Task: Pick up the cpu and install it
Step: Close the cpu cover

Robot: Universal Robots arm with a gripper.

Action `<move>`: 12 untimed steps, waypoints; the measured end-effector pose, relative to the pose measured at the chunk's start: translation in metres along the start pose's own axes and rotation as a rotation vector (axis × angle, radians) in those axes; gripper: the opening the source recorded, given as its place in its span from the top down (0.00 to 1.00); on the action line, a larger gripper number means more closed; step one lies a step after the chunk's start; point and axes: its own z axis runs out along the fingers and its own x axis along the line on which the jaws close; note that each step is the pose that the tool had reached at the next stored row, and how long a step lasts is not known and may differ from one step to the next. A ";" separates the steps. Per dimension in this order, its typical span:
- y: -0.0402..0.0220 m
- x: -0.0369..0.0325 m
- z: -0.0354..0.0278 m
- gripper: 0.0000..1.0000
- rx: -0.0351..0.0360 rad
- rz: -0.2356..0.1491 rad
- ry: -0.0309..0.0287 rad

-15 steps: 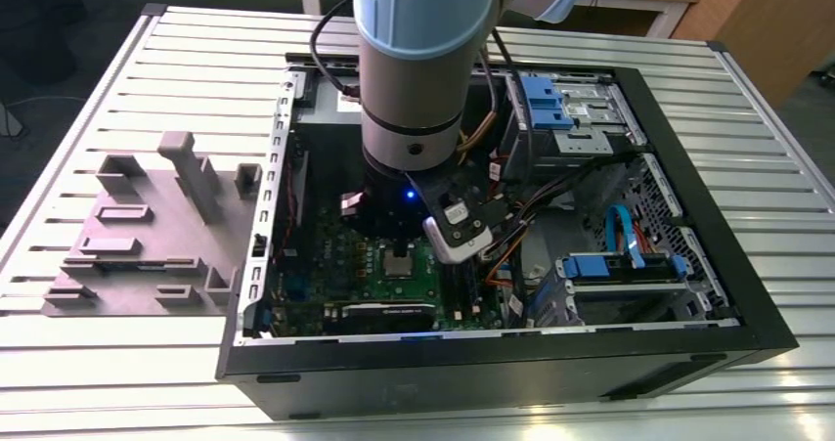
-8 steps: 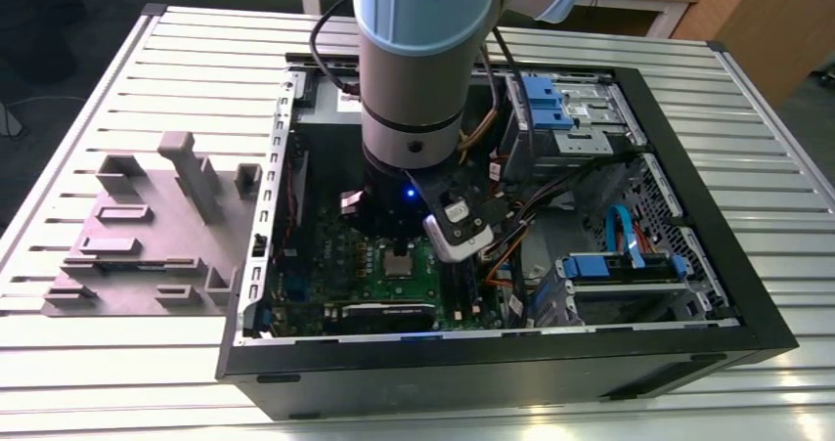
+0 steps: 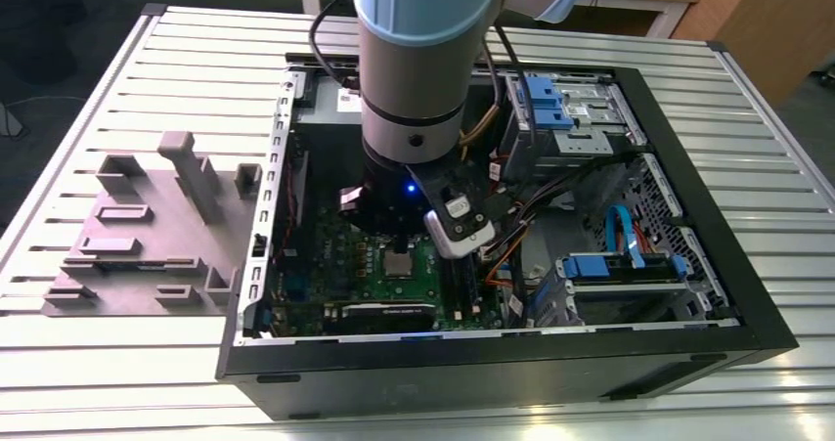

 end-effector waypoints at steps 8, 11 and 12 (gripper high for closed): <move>0.0001 0.0000 -0.0025 0.90 -0.0001 0.000 0.0000; 0.0001 0.0000 -0.0025 0.90 0.0000 0.000 0.0000; 0.0000 0.0000 -0.0026 0.90 0.0000 0.000 0.0000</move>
